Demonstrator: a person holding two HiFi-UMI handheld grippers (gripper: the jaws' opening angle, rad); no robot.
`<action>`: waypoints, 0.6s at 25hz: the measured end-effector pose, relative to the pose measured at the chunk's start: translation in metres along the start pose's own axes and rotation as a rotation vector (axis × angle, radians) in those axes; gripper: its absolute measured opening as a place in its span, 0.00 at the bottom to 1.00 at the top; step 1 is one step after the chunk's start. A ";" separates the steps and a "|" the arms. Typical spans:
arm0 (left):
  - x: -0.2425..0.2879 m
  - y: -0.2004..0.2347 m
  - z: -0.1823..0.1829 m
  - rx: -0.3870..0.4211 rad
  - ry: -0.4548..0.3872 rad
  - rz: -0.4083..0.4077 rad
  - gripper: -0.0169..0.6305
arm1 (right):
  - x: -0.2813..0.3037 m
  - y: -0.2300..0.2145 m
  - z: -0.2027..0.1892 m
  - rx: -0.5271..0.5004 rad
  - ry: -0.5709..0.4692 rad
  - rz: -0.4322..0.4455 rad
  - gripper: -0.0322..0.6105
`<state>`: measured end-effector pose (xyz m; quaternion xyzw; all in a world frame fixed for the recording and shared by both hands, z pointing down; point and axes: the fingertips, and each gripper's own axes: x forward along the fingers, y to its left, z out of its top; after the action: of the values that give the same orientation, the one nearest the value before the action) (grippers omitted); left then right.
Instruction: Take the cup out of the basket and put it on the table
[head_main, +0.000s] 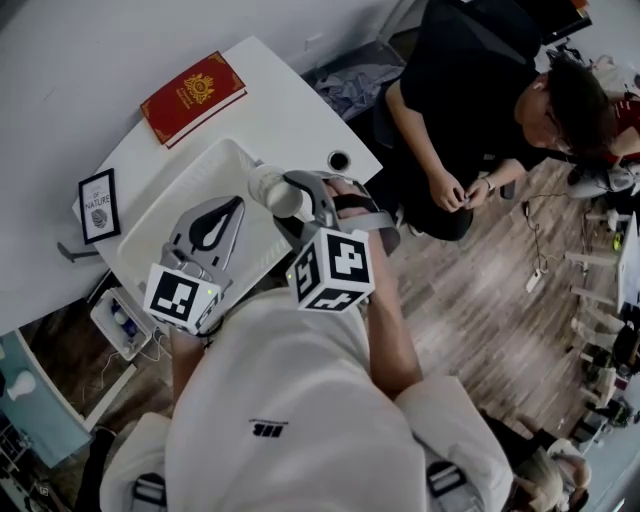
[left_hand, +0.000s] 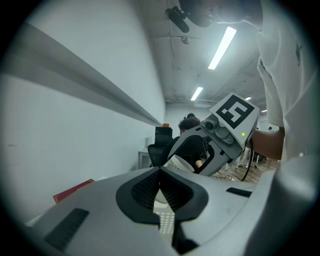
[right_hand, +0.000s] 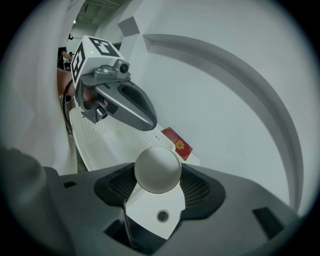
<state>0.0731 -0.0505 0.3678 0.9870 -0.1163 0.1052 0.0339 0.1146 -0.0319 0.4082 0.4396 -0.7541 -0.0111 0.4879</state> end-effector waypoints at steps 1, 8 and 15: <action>0.003 -0.002 0.000 0.004 0.002 -0.009 0.04 | -0.001 -0.002 -0.004 0.006 0.005 -0.005 0.48; 0.024 -0.012 0.005 0.006 -0.001 -0.060 0.04 | -0.012 -0.016 -0.028 0.052 0.042 -0.039 0.48; 0.048 -0.023 0.006 0.016 0.009 -0.105 0.04 | -0.018 -0.028 -0.055 0.089 0.075 -0.057 0.48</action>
<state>0.1251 -0.0389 0.3710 0.9915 -0.0632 0.1087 0.0320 0.1762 -0.0144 0.4112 0.4822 -0.7222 0.0249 0.4953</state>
